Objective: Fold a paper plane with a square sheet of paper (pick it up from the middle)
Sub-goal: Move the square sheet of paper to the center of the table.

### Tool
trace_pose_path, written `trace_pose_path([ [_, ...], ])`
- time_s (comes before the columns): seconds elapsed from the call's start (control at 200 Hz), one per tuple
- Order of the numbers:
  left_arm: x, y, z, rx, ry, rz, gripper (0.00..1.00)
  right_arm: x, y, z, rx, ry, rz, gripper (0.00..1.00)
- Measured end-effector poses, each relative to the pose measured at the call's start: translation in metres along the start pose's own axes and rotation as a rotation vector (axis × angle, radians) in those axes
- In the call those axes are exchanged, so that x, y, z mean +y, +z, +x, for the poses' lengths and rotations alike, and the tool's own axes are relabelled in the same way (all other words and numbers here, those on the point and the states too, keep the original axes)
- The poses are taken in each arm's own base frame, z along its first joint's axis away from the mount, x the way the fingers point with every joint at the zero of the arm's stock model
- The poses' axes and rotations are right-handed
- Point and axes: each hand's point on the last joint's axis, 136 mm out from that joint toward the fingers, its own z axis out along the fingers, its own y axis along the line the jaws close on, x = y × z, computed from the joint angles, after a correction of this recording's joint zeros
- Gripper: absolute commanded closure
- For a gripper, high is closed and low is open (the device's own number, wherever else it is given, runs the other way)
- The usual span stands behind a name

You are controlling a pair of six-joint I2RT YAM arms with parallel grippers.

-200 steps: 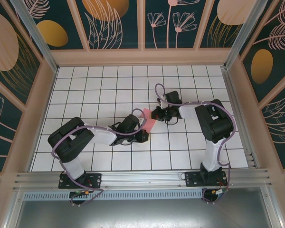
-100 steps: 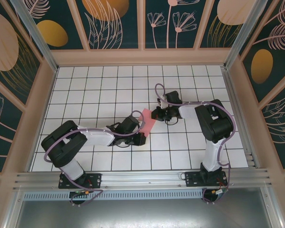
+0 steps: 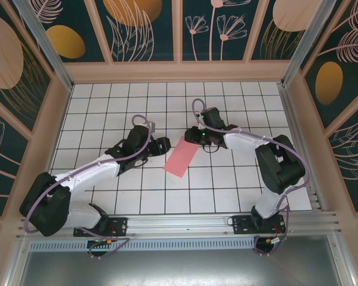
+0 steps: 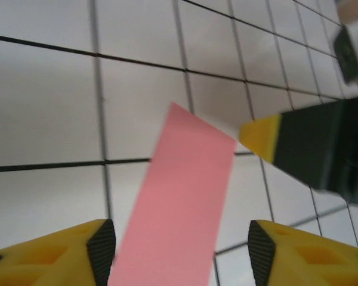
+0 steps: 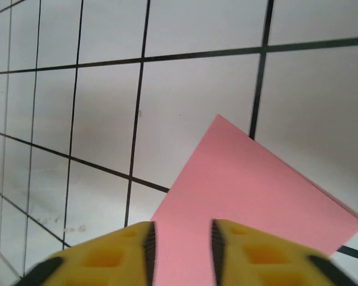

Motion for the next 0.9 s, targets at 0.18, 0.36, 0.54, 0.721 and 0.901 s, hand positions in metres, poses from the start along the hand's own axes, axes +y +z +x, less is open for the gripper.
trace_pose_path([
  [0.18,0.055,-0.006,-0.014,-0.092,-0.069,-0.201,0.02,0.022,0.012,0.027,0.005,-0.01,0.101,0.46],
  [0.36,0.095,-0.019,-0.019,-0.164,-0.129,-0.316,0.01,0.038,0.036,0.042,0.021,-0.024,0.172,0.45],
  [0.54,0.128,-0.025,-0.022,-0.193,-0.225,-0.388,0.01,0.044,0.063,0.064,0.077,-0.079,0.227,0.47],
  [0.721,0.135,-0.025,-0.022,-0.191,-0.28,-0.383,0.01,0.053,0.072,0.087,0.126,-0.17,0.24,0.5],
  [0.901,0.133,-0.017,-0.015,-0.15,-0.297,-0.357,0.01,0.05,0.067,0.099,0.148,-0.294,0.214,0.51],
])
